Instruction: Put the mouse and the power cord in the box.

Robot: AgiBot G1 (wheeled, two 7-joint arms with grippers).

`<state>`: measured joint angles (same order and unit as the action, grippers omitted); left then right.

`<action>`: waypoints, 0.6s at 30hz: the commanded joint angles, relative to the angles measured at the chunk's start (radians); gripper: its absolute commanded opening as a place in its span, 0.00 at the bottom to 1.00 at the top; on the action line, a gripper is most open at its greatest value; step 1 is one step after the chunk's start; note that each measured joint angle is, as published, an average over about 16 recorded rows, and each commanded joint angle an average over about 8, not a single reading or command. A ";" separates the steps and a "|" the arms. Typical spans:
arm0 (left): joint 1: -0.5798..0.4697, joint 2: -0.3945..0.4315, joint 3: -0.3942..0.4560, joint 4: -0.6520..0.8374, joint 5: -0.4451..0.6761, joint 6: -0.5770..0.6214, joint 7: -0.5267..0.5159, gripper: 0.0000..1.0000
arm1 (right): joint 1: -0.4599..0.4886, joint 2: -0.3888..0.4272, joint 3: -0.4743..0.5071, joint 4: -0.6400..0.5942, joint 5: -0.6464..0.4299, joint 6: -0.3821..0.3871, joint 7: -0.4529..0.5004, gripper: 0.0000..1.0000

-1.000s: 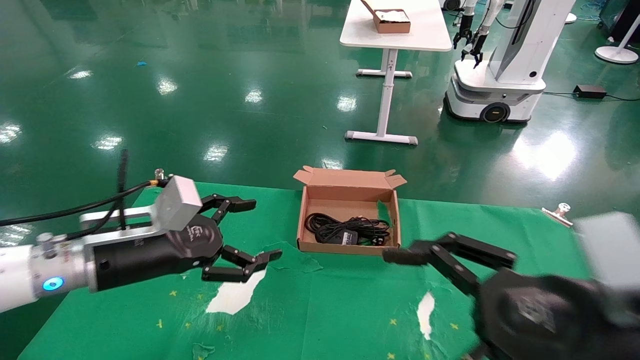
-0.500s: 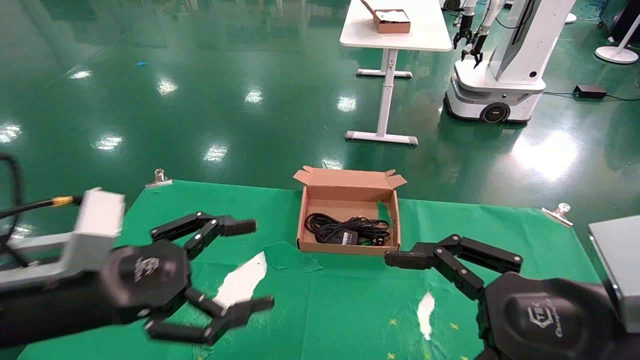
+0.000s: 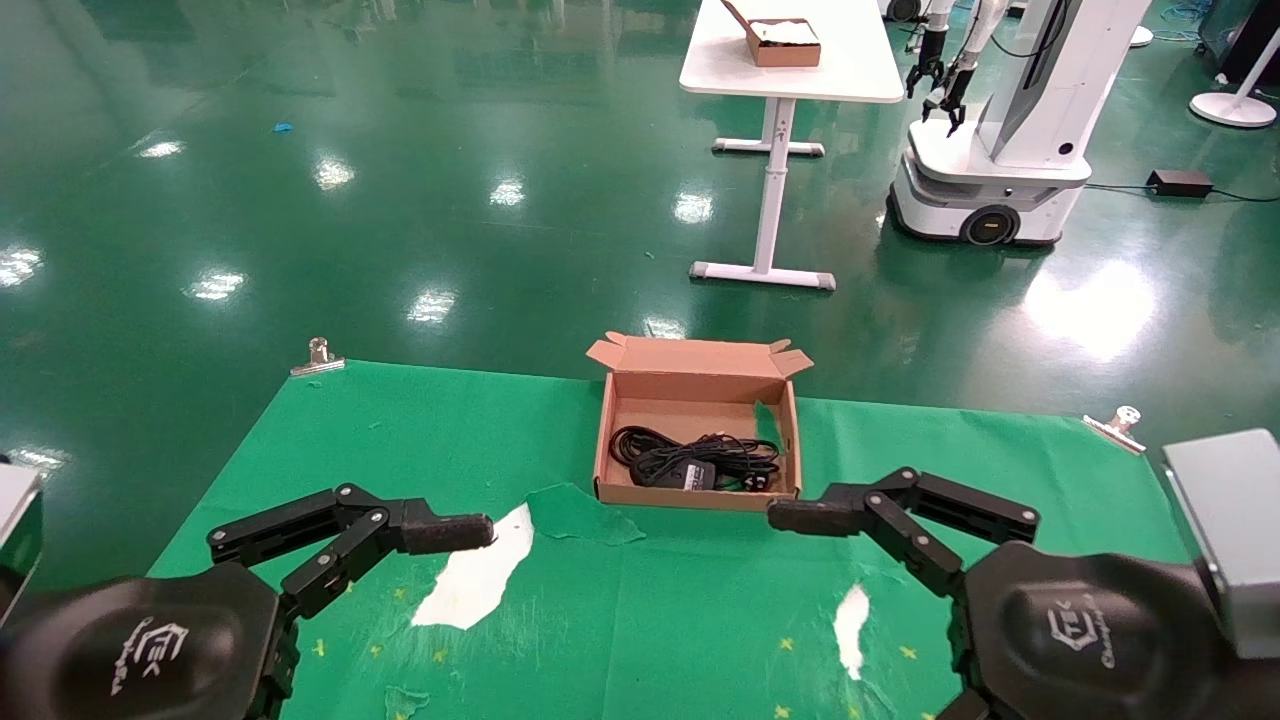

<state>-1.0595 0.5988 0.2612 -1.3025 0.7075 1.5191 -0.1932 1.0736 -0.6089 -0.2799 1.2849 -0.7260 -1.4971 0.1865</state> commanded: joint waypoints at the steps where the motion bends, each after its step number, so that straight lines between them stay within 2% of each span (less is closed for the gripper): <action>1: 0.003 -0.002 -0.003 -0.003 -0.004 0.004 -0.001 1.00 | 0.000 0.000 0.000 0.000 0.000 0.000 0.000 1.00; 18: -0.011 0.009 0.013 0.014 0.017 -0.018 0.004 1.00 | 0.001 -0.001 -0.001 -0.001 -0.002 0.001 0.000 1.00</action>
<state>-1.0700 0.6076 0.2743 -1.2890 0.7236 1.5020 -0.1891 1.0746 -0.6100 -0.2810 1.2835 -0.7281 -1.4962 0.1864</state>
